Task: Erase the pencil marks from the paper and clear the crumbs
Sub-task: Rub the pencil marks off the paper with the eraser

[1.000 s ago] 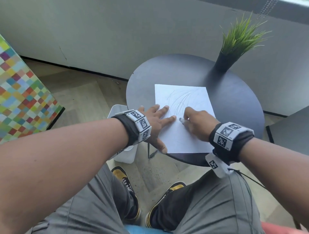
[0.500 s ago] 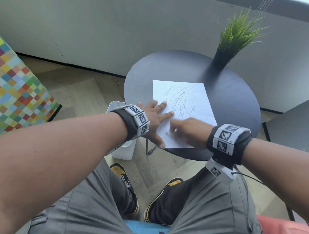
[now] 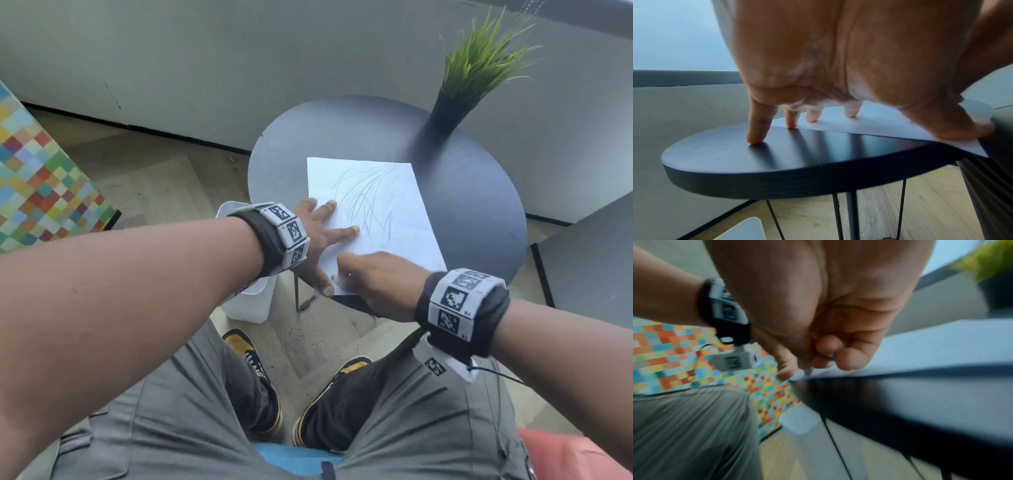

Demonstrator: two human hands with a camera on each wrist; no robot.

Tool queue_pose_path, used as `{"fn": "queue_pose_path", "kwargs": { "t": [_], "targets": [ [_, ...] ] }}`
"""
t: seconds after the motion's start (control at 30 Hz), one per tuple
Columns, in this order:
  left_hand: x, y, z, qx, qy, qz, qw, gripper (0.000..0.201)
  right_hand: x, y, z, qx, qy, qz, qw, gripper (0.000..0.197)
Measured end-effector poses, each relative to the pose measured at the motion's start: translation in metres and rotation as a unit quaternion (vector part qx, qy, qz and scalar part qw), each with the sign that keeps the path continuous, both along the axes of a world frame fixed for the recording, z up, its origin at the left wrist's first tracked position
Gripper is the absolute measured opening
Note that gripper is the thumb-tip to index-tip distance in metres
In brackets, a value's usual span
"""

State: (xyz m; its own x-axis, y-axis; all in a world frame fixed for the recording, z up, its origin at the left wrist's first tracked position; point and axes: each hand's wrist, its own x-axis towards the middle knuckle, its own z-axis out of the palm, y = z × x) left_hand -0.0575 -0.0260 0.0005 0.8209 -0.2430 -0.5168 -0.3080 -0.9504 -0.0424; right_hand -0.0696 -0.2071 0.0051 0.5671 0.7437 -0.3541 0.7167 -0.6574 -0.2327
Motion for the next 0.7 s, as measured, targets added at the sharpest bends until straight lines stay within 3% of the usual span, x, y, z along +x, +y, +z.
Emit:
{"fn": "queue_pose_path", "kwargs": {
  "t": [0.03, 0.13, 0.2, 0.3, 0.43, 0.6, 0.7],
  "targets": [
    [0.000, -0.002, 0.001, 0.002, 0.000, -0.002, 1.000, 0.116, 0.001, -0.004, 0.000, -0.002, 0.004, 0.001, 1.000, 0.019],
    [0.002, -0.005, 0.003, 0.008, 0.003, 0.000, 1.000, 0.115, 0.025, -0.014, 0.002, 0.033, -0.014, -0.142, 0.989, 0.022],
    [0.002, -0.007, 0.003, 0.015, 0.005, 0.000, 1.000, 0.116, 0.014, -0.011, -0.001, 0.030, -0.029, -0.121, 0.992, 0.016],
    [0.002, -0.009, 0.005, 0.021, 0.001, -0.003, 1.000, 0.115, -0.006, -0.009, -0.002, 0.009, 0.011, -0.052, 0.999, 0.016],
    [0.003, -0.009, 0.004, 0.024, -0.003, -0.007, 1.000, 0.117, 0.025, -0.022, 0.005, 0.017, -0.008, -0.223, 0.975, 0.026],
    [0.002, -0.011, 0.004, 0.033, -0.005, -0.010, 0.999, 0.117, -0.013, -0.010, -0.003, 0.010, 0.021, -0.065, 0.998, 0.014],
    [0.002, -0.011, 0.005, 0.031, -0.006, -0.008, 0.999, 0.117, 0.023, -0.029, 0.003, 0.016, 0.002, -0.191, 0.982, 0.026]
  ]
}}
